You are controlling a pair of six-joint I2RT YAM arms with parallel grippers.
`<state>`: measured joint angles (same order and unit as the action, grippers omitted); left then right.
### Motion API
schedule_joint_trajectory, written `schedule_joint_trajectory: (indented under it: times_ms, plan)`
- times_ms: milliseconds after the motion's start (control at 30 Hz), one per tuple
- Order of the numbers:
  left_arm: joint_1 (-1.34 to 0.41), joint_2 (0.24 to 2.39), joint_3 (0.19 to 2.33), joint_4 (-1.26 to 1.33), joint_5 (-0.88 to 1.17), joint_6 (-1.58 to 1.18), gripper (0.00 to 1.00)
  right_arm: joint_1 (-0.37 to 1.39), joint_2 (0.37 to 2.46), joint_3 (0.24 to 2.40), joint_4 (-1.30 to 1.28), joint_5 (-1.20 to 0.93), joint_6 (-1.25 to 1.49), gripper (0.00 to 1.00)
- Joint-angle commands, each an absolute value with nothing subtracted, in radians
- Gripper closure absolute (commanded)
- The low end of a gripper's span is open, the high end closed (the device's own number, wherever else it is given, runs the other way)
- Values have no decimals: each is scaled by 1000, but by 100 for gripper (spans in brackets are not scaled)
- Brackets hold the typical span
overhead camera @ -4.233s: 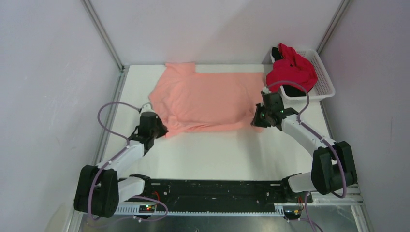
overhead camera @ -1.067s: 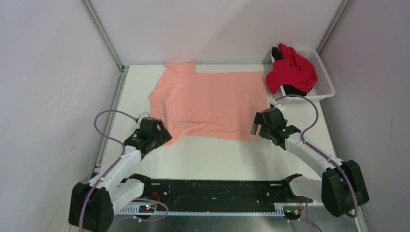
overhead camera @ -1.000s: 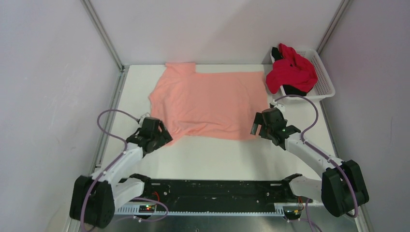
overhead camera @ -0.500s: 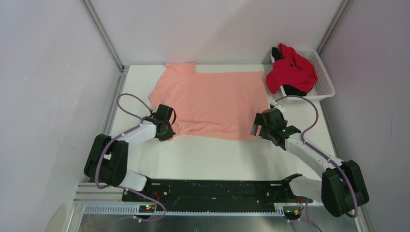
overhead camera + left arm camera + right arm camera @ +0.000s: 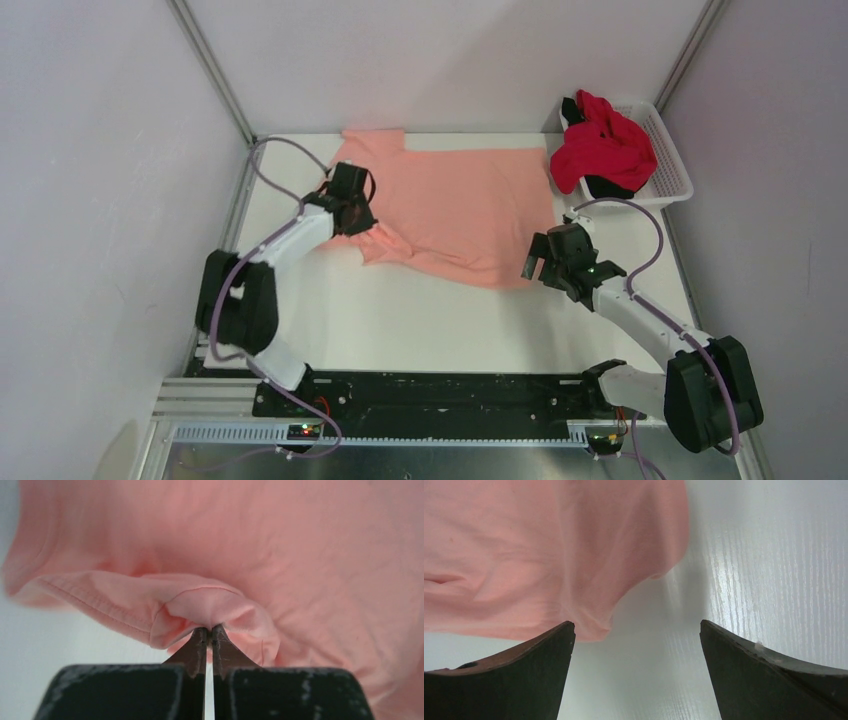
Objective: Fold and stack the t-shirts
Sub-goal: Flatten out the tshirt
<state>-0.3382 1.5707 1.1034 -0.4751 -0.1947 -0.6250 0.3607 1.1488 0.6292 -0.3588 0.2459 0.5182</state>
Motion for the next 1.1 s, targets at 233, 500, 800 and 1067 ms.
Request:
schedule_joint_trajectory:
  times_ms: [233,500,800,1067]
  plan:
    - [-295,1929,1512,-460,-64,-517,16,324,1160,626,-321,215,497,1]
    - [-291,1666,1314,-457,-224,-512,0,322,1155,626,-322,221,498,0]
    - [-285,1666,1230,-394,-123,-470,7,323,1180,626,-316,216,500,1]
    - [-284,1792,1261,-294,116,-123,14,323,1197,626,-311,200,500,1]
